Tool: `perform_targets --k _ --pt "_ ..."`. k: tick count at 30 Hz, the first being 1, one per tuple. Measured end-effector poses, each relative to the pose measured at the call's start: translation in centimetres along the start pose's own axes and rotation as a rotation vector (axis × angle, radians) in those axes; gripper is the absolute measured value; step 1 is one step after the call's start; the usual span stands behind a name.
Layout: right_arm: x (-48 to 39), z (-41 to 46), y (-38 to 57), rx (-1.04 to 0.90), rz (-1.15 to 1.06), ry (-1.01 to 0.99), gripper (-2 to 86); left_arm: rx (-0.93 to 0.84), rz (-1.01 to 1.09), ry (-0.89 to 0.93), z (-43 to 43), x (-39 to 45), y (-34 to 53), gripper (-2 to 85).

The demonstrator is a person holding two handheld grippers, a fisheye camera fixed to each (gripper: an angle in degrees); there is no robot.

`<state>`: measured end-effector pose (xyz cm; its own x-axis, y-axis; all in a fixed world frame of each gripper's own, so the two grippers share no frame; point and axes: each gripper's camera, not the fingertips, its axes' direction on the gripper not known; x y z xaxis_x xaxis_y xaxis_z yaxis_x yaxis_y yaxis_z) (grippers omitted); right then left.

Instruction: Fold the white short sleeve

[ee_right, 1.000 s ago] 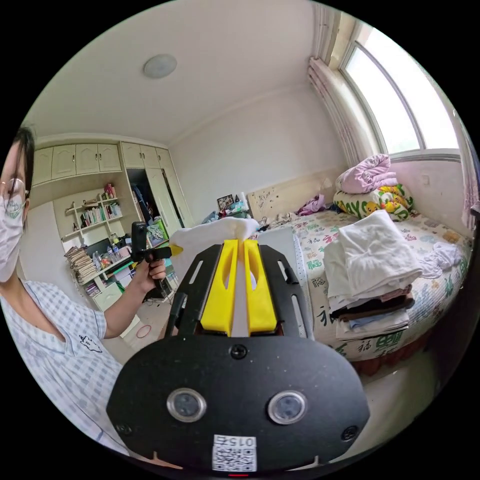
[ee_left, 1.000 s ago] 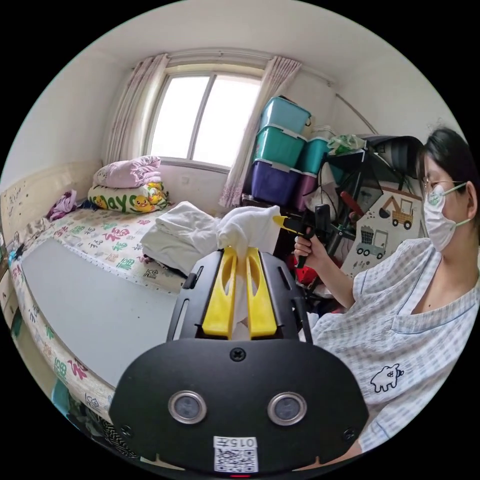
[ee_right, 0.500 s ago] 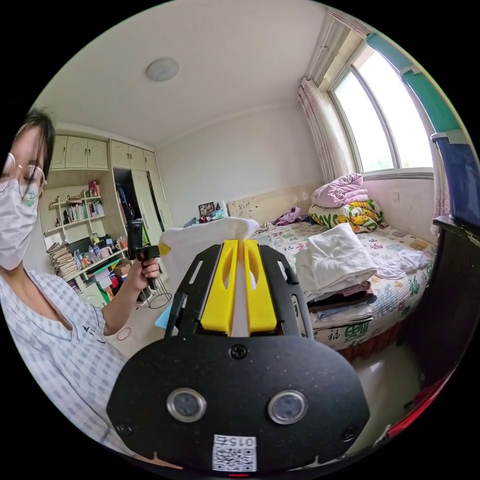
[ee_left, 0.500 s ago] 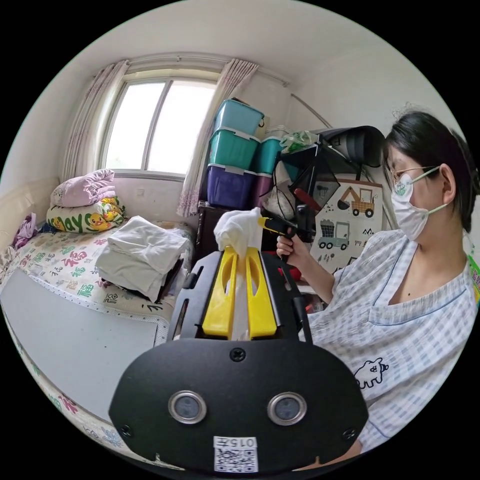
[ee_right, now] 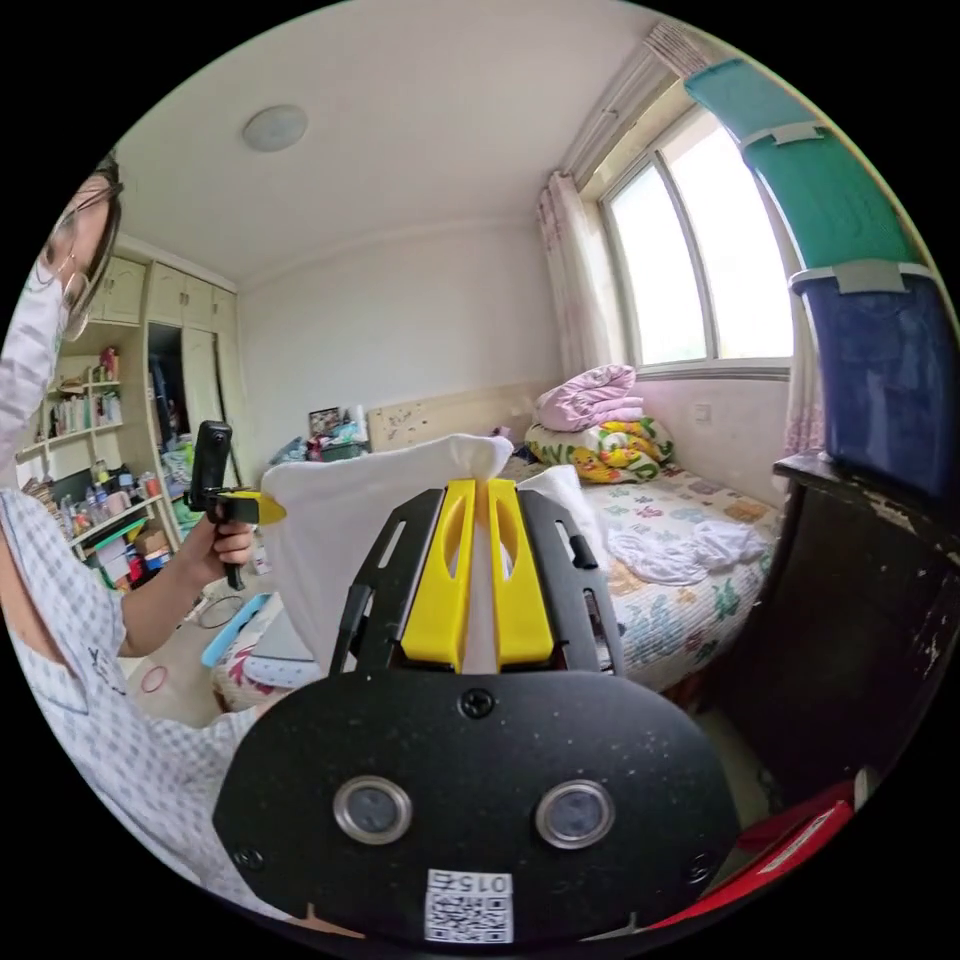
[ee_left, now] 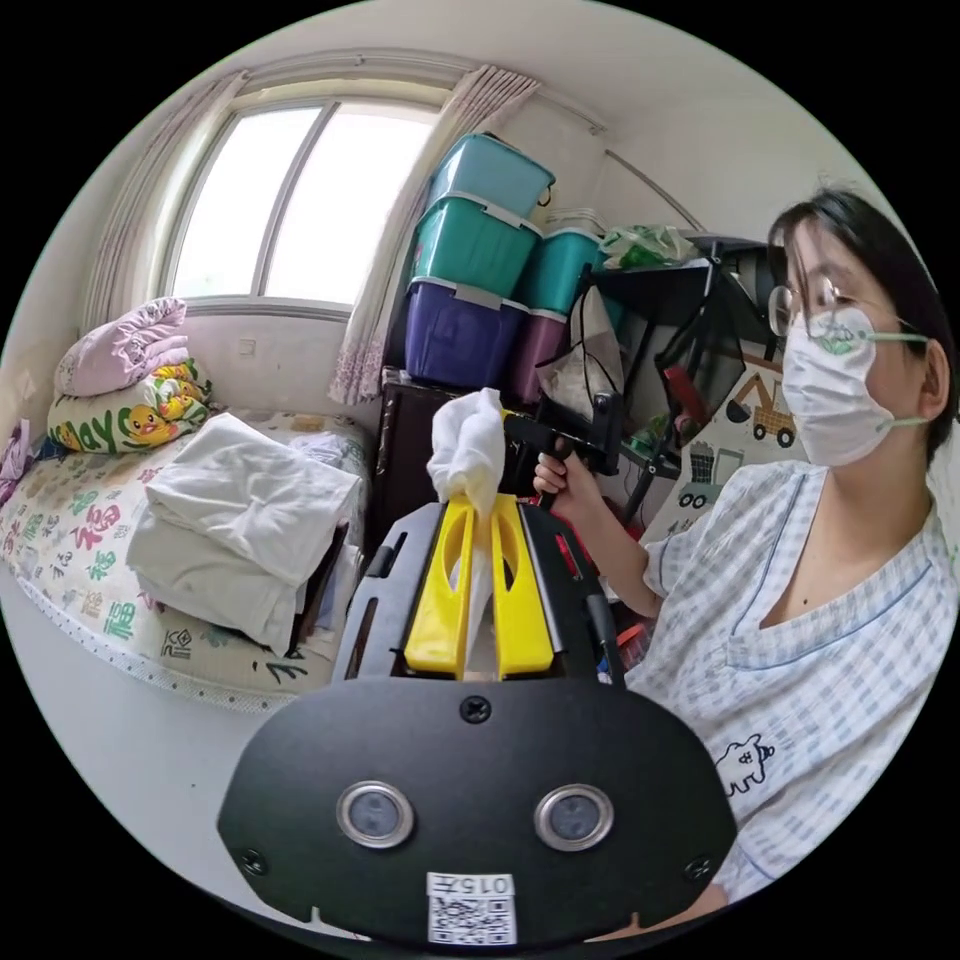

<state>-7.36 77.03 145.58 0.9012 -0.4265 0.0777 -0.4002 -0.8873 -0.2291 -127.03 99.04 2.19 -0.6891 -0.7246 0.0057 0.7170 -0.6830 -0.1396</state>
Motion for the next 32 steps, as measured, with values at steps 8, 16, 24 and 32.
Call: perform_targets --k 8,16,24,32 --pt "11.5 5.4 -10.2 0.028 -0.07 0.367 0.9 0.073 -0.067 0.102 17.5 -16.1 -17.2 0.8" --pt "26.3 24.6 -21.8 -0.253 0.029 0.469 3.2 0.005 -0.232 -0.121 30.3 -34.2 -30.3 3.1" --pt "26.8 41.9 -18.3 -0.424 -0.034 0.422 5.4 0.079 -0.226 -0.321 27.7 -37.9 -24.9 7.4" --pt "19.0 36.0 -7.4 -0.304 -0.068 -0.076 3.6 0.076 -0.487 -0.366 21.6 -32.6 -2.7 7.3"
